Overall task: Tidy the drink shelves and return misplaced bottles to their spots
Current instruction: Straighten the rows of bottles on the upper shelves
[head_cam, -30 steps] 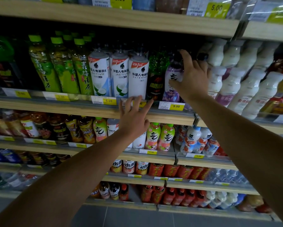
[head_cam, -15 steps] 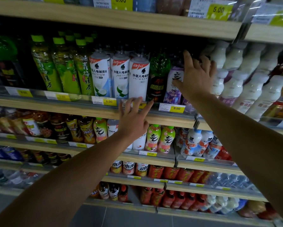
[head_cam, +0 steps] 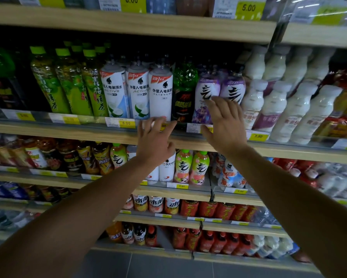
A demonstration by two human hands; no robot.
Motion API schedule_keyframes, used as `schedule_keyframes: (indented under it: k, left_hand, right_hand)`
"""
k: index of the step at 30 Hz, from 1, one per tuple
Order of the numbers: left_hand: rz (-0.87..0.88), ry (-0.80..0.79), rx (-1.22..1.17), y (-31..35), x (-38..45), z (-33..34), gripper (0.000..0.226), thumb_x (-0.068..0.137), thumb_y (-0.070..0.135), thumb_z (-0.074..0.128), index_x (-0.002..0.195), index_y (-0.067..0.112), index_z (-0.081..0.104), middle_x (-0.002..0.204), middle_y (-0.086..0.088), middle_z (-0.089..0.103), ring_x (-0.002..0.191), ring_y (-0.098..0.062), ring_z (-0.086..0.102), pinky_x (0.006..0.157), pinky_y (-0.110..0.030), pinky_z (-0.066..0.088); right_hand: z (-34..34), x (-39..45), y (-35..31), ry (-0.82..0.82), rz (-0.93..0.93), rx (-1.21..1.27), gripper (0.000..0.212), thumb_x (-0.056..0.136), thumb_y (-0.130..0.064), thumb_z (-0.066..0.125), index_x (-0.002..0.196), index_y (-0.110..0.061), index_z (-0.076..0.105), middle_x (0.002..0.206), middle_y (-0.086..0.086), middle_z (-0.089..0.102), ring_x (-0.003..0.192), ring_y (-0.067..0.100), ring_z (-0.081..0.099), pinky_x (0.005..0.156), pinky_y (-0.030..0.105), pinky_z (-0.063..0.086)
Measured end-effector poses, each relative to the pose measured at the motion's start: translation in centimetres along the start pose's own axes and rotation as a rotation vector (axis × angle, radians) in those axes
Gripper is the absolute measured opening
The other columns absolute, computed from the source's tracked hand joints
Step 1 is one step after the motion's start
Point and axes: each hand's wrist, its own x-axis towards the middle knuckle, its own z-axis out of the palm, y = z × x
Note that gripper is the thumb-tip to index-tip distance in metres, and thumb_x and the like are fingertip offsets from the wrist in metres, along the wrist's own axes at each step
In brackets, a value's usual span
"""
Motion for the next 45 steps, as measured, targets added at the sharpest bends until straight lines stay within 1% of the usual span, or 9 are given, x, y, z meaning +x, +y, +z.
schedule_keyframes:
  k: [5,9,14,17,20,26,35,41,45]
  left_hand:
    - [0.007,0.087,-0.05,0.2,1.0,-1.5,0.058,0.077,0.038,0.059,0.13,0.018,0.061,0.124,-0.009,0.054,0.116,-0.035,0.045,0.1,-0.053,0.039]
    - [-0.007,0.121,-0.062,0.8,2.5,-3.0,0.062,0.079,0.044,0.047,0.133,0.016,0.06,0.125,-0.012,0.054,0.117,-0.037,0.044,0.101,-0.056,0.04]
    - [0.031,0.145,-0.019,1.3,4.6,-4.1,0.062,0.082,0.046,0.052,0.137,0.016,0.056,0.131,-0.015,0.051,0.121,-0.032,0.033,0.1,-0.059,0.04]
    - [0.0,0.157,-0.007,1.4,6.4,-5.1,0.064,0.083,0.046,0.054,0.14,0.017,0.053,0.134,-0.016,0.05,0.122,-0.033,0.032,0.101,-0.059,0.039]
    - [-0.032,0.152,0.009,1.7,8.4,-6.3,0.067,0.083,0.048,0.055,0.143,0.02,0.05,0.139,-0.014,0.047,0.126,-0.039,0.038,0.104,-0.058,0.036]
    - [-0.065,0.174,-0.003,2.7,12.0,-8.2,0.07,0.081,0.047,0.055,0.145,0.02,0.047,0.141,-0.013,0.046,0.128,-0.039,0.04,0.107,-0.054,0.033]
    - [-0.162,0.028,0.042,4.1,16.2,-8.2,0.079,0.085,0.05,0.06,0.153,0.028,0.028,0.147,-0.004,0.047,0.143,-0.032,0.026,0.116,-0.061,0.014]
    - [-0.139,0.176,0.03,3.9,14.7,-8.3,0.066,0.083,0.047,0.066,0.14,0.018,0.051,0.131,-0.006,0.058,0.129,-0.033,0.04,0.11,-0.056,0.029]
    - [-0.086,0.329,-0.099,3.9,12.5,-8.0,0.064,0.08,0.042,0.07,0.136,0.014,0.055,0.131,-0.007,0.058,0.12,-0.033,0.046,0.098,-0.05,0.042]
  right_hand:
    - [2.0,-4.8,0.3,-0.212,0.008,-0.021,0.063,0.084,-0.034,0.068,0.139,-0.013,0.048,0.141,0.013,0.047,0.133,0.036,0.038,0.111,0.05,0.034]
    - [3.7,-7.8,0.4,-0.37,0.032,0.001,0.071,0.084,-0.041,0.064,0.147,-0.022,0.037,0.149,0.008,0.041,0.139,0.033,0.031,0.118,0.047,0.023]
    - [5.0,-9.1,0.4,-0.34,0.061,0.005,0.079,0.084,-0.05,0.056,0.154,-0.031,0.026,0.149,0.007,0.041,0.138,0.034,0.032,0.119,0.048,0.013]
    - [5.4,-9.1,0.4,-0.358,0.072,0.008,0.077,0.084,-0.059,0.047,0.154,-0.035,0.025,0.15,0.01,0.041,0.138,0.038,0.033,0.119,0.053,0.016]
    - [5.6,-9.1,0.2,-0.341,0.085,0.03,0.076,0.084,-0.061,0.047,0.153,-0.035,0.027,0.148,0.011,0.042,0.137,0.038,0.034,0.119,0.055,0.017]
    - [5.6,-9.2,0.4,-0.289,0.077,0.069,0.07,0.087,-0.062,0.045,0.15,-0.032,0.036,0.142,0.012,0.047,0.132,0.038,0.04,0.115,0.057,0.025]
    - [5.3,-9.1,0.6,-0.31,0.08,0.088,0.071,0.085,-0.061,0.043,0.15,-0.034,0.034,0.142,0.008,0.045,0.133,0.035,0.037,0.116,0.054,0.025]
    - [5.4,-9.3,0.6,-0.292,0.08,0.094,0.07,0.085,-0.059,0.045,0.15,-0.036,0.034,0.143,0.008,0.044,0.134,0.035,0.035,0.117,0.054,0.023]
    - [5.6,-9.5,0.7,-0.274,0.075,0.099,0.072,0.084,-0.058,0.05,0.15,-0.035,0.036,0.144,0.01,0.045,0.134,0.036,0.035,0.117,0.056,0.024]
